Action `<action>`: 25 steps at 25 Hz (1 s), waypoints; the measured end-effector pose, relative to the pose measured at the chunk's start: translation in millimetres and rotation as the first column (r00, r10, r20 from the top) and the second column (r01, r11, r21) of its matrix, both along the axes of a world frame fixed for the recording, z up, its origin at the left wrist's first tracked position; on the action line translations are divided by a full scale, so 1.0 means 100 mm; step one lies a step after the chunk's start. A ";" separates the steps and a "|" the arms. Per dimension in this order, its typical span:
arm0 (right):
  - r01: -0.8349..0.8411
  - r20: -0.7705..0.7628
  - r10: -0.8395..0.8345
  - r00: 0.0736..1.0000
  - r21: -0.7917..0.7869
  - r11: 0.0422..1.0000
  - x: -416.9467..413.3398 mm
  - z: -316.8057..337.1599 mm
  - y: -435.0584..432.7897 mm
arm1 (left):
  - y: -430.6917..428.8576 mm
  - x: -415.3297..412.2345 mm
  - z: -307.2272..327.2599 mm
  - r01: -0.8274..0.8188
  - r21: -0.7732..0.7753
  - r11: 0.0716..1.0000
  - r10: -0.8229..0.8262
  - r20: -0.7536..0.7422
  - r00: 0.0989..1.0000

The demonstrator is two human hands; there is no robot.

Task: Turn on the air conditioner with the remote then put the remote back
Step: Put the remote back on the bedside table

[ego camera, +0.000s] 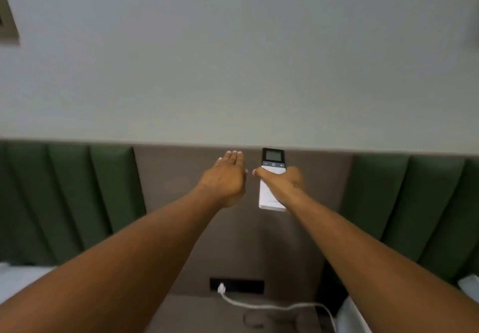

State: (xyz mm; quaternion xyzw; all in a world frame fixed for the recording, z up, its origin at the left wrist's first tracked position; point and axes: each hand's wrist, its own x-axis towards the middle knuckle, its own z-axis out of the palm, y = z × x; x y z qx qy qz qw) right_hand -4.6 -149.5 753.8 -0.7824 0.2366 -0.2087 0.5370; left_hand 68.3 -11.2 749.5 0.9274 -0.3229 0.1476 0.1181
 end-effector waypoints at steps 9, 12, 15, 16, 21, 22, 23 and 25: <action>-0.007 -0.411 -0.004 0.911 -0.026 1.000 -0.10 -4.38 0.28 | 0.21 -0.17 -4.42 -0.065 0.211 0.975 0.148 -0.405 0.902; -0.013 -0.488 0.008 0.873 -0.007 1.000 -0.33 -5.81 0.33 | 0.33 -0.53 -5.86 -0.049 0.296 0.954 0.198 -0.500 0.843; 0.014 -0.545 -0.013 0.838 -0.002 1.000 -0.42 -6.79 0.37 | 0.40 -0.71 -6.77 -0.005 0.320 0.947 0.179 -0.516 0.837; 0.010 -0.549 -0.018 0.835 -0.017 1.000 -0.41 -7.07 0.39 | 0.40 -0.73 -7.03 0.001 0.317 0.948 0.176 -0.528 0.831; -0.073 -0.522 -0.027 0.852 -0.169 0.983 -0.21 -7.85 0.35 | 0.26 -0.66 -7.73 0.032 0.264 0.964 0.134 -0.584 0.801; -0.078 -0.536 -0.045 0.843 -0.205 0.976 -0.17 -7.90 0.35 | 0.24 -0.63 -7.80 0.031 0.250 0.968 0.126 -0.585 0.801; -0.077 -0.546 -0.067 0.835 -0.237 0.968 -0.14 -7.96 0.34 | 0.23 -0.61 -7.85 0.034 0.244 0.969 0.119 -0.586 0.802; -0.080 -0.560 -0.102 0.822 -0.290 0.954 -0.07 -8.01 0.33 | 0.21 -0.58 -7.92 0.036 0.234 0.972 0.114 -0.595 0.795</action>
